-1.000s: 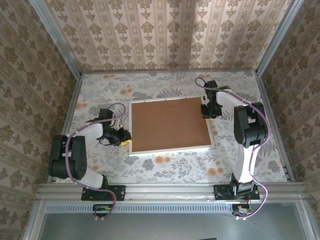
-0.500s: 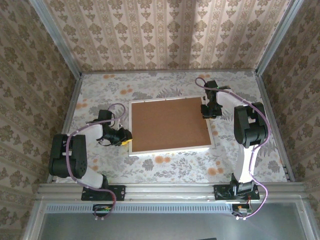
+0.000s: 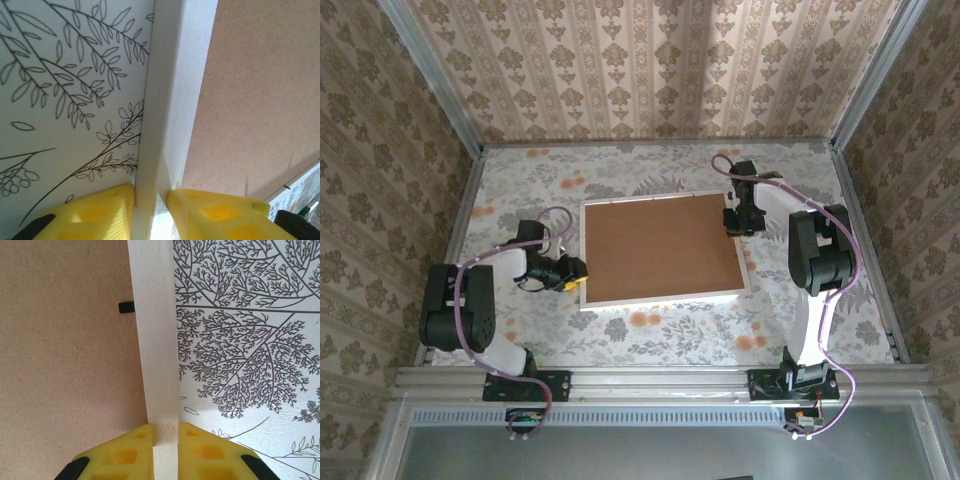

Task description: Put the photo into the frame

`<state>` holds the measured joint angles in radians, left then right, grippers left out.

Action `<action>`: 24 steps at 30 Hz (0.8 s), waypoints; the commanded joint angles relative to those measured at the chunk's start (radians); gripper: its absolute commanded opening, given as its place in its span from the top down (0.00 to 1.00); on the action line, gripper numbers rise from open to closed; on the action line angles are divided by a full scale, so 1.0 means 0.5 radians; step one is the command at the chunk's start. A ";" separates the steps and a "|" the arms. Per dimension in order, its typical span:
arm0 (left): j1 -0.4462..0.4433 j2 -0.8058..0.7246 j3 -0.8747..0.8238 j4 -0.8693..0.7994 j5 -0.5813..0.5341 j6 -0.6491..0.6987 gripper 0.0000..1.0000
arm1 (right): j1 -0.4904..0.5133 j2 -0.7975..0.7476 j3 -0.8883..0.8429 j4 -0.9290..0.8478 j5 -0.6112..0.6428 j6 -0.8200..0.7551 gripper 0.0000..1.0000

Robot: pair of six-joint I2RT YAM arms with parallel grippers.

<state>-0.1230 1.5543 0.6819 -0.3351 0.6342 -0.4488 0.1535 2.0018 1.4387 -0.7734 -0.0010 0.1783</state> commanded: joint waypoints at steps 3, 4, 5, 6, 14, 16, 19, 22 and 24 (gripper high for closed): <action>-0.097 0.110 -0.051 0.097 0.066 0.007 0.57 | 0.042 0.028 -0.061 -0.061 -0.155 0.005 0.84; -0.097 0.110 -0.053 0.104 0.067 0.005 0.56 | 0.045 0.028 -0.061 -0.061 -0.155 0.008 0.84; -0.098 0.110 -0.054 0.108 0.071 0.008 0.55 | 0.045 0.031 -0.060 -0.061 -0.158 0.008 0.84; -0.101 0.107 -0.059 0.112 0.072 0.004 0.55 | 0.045 0.032 -0.058 -0.061 -0.158 0.008 0.84; -0.157 0.144 0.008 -0.011 -0.075 0.069 0.58 | 0.048 0.025 -0.058 -0.067 -0.156 0.005 0.84; -0.177 0.157 0.020 -0.030 -0.101 0.076 0.59 | 0.049 0.022 -0.055 -0.067 -0.158 0.006 0.84; -0.209 0.190 0.037 -0.047 -0.124 0.088 0.61 | 0.047 0.028 -0.055 -0.067 -0.160 0.008 0.84; -0.269 0.236 0.075 -0.081 -0.163 0.106 0.62 | 0.051 0.027 -0.046 -0.073 -0.159 0.008 0.84; -0.300 0.273 0.104 -0.107 -0.193 0.123 0.62 | 0.049 0.026 -0.046 -0.074 -0.158 0.008 0.84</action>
<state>-0.1917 1.5963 0.7567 -0.4091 0.5499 -0.4252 0.1528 2.0018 1.4387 -0.7727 0.0193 0.1787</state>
